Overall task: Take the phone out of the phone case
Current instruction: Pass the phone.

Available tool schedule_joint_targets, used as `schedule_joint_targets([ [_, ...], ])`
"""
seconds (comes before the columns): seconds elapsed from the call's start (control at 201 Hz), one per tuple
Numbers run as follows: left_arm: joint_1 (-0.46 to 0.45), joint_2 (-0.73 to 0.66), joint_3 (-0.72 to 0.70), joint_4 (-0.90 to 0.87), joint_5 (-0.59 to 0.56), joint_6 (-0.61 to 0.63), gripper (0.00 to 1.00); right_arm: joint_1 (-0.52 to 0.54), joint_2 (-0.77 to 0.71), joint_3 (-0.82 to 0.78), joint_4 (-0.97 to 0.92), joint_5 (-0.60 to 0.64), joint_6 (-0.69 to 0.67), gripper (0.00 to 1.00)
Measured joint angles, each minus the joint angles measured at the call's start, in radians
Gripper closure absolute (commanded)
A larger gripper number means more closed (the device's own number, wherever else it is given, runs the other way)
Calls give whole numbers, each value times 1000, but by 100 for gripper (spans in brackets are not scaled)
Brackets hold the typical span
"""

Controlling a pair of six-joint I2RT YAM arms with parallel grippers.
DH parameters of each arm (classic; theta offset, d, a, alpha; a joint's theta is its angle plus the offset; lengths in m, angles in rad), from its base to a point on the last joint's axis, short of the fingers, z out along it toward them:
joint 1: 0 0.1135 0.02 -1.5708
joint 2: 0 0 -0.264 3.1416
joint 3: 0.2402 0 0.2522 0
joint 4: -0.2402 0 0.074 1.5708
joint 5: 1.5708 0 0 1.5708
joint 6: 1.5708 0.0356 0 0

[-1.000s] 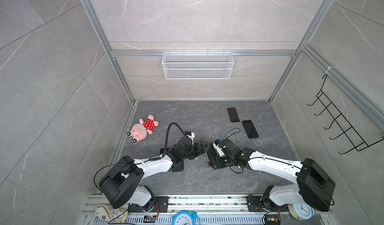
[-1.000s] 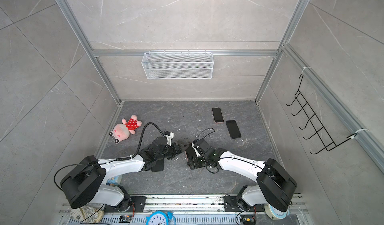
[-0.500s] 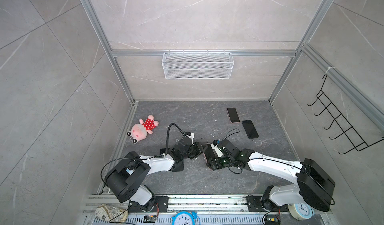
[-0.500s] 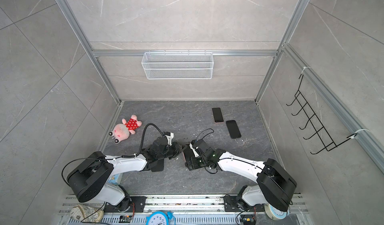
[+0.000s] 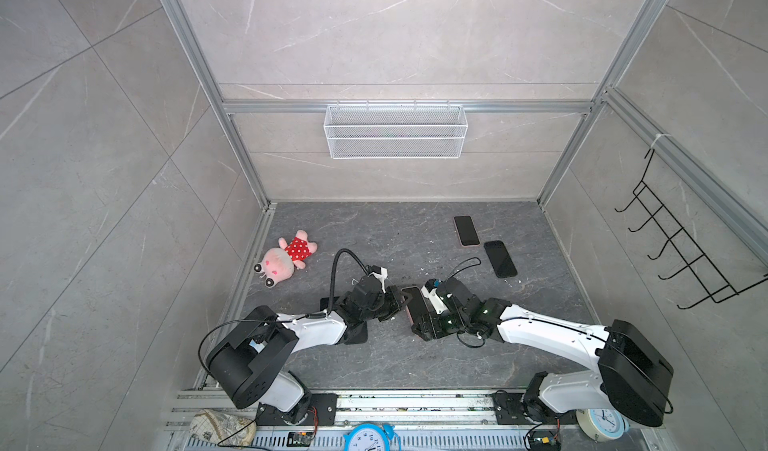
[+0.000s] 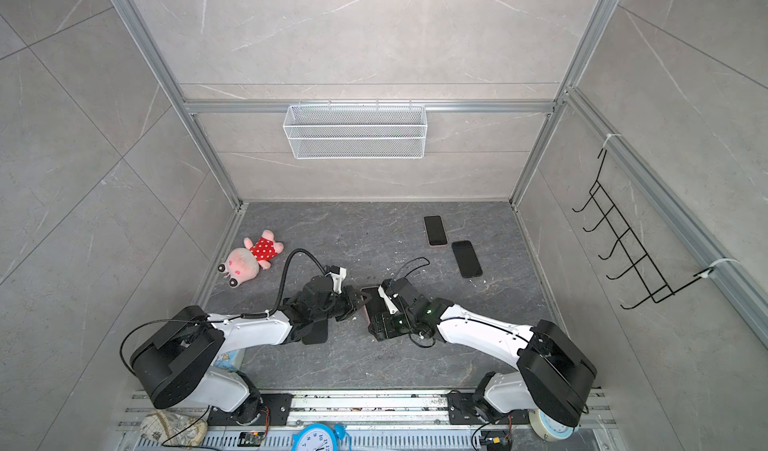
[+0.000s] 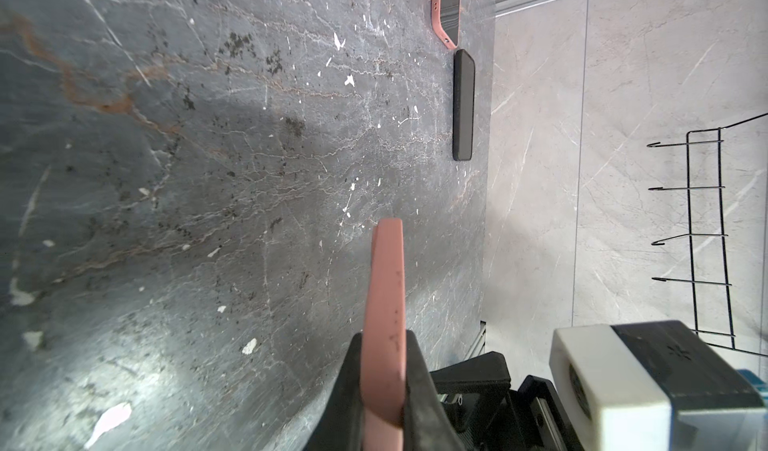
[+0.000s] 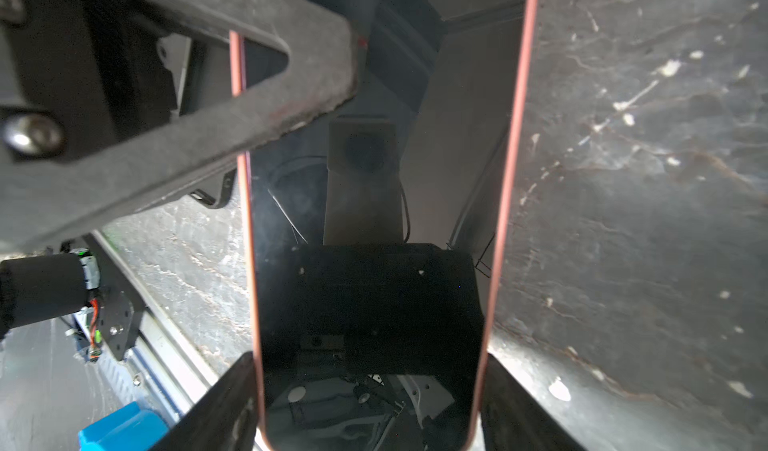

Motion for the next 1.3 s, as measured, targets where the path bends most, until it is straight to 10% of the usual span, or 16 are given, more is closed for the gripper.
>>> schedule_joint_targets([
  [0.184, 16, -228, -13, -115, -60, 26, 100, 12, -139, -45, 108, -20, 28, 14],
  [0.478, 77, -579, -43, -173, -273, 67, 100, 9, -360, -133, 418, -43, 226, 10],
  [1.3, 72, -528, -159, 299, -350, -131, 100, 79, -199, -211, 982, -90, 499, 32],
])
